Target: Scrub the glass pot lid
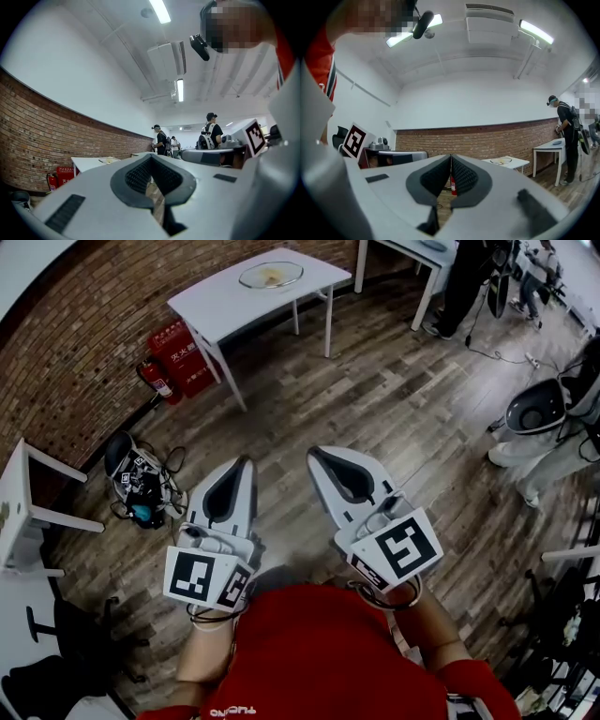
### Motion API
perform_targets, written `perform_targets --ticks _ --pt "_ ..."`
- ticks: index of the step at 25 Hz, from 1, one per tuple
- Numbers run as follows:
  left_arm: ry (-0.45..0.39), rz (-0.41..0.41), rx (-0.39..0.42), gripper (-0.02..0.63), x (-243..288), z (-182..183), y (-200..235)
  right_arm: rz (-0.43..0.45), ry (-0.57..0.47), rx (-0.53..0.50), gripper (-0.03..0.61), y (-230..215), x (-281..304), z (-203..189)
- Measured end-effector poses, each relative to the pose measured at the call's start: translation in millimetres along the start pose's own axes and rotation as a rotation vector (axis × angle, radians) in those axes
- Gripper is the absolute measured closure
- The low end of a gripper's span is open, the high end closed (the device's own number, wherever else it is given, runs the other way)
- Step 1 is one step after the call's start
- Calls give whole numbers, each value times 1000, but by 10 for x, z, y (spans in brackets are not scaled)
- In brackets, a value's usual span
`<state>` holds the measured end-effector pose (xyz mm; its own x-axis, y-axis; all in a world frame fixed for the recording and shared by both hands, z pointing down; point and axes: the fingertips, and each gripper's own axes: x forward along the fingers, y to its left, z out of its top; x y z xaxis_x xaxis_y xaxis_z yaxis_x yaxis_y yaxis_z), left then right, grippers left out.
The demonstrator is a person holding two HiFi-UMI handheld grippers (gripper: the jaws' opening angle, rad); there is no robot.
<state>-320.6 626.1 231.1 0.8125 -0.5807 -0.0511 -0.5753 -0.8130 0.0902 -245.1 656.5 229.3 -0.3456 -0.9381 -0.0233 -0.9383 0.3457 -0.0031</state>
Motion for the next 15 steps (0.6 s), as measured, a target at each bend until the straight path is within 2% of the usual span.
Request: perform_targets --ticks 6,15 --pt "1 19 -5 597 144 -32 -73 -11 8 -3 549 -271 -88 -36" --pt "2 13 -9 597 497 -122 38 -13 11 -19 548 -569 106 -102"
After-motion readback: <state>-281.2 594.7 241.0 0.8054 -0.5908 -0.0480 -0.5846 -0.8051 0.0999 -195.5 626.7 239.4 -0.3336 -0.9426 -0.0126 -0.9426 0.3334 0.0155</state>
